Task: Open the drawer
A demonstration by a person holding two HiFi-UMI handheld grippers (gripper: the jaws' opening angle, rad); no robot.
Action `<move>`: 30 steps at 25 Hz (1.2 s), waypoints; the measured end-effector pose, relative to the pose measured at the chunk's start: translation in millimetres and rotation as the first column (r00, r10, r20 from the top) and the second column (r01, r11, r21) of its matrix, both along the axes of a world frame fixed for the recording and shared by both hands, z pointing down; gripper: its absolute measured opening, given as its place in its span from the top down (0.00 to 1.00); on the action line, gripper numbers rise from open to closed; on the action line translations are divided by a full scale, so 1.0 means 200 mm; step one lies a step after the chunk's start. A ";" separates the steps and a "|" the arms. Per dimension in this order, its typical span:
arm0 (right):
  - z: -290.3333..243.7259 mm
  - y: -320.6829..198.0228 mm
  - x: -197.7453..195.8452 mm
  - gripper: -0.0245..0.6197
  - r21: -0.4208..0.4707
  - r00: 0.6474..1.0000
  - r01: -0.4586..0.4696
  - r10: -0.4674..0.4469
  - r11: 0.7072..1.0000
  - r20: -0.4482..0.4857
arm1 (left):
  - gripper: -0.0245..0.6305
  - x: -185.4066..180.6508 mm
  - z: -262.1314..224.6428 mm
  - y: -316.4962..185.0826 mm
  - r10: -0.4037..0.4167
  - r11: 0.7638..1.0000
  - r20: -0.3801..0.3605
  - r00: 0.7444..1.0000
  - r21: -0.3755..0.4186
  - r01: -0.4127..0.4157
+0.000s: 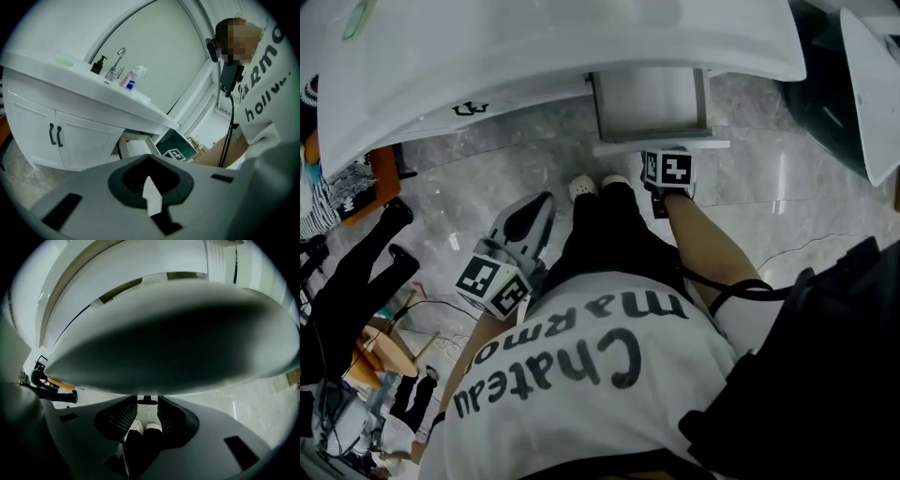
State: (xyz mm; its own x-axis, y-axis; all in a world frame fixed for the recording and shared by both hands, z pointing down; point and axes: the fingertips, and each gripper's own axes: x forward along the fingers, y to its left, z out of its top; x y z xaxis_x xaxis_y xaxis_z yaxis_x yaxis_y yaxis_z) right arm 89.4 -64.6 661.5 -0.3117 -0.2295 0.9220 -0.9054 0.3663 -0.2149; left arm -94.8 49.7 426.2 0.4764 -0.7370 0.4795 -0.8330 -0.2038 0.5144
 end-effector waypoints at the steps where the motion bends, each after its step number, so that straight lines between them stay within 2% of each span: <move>1: 0.00 0.01 0.00 0.74 0.001 1.000 0.001 -0.001 1.000 0.002 | 0.96 0.00 0.00 0.01 -0.002 1.000 0.003 1.000 0.001 0.002; 7: 0.00 0.02 0.01 0.74 0.010 1.000 0.018 -0.018 1.000 0.002 | 0.96 -0.05 -0.01 0.04 -0.059 0.998 0.019 0.998 -0.006 0.060; 30: 0.01 0.06 0.02 0.74 0.014 0.999 0.044 -0.044 0.999 -0.003 | 0.96 -0.01 -0.01 0.05 -0.063 0.998 0.025 0.998 0.002 0.063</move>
State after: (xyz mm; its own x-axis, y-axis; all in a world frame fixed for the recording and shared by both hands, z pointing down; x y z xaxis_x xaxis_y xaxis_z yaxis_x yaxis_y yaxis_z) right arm 92.4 -52.9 664.2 -0.3191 -0.2282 0.9199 -0.8889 0.4088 -0.2069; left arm -97.4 59.0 425.1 0.4170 -0.7657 0.4897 -0.8568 -0.1514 0.4929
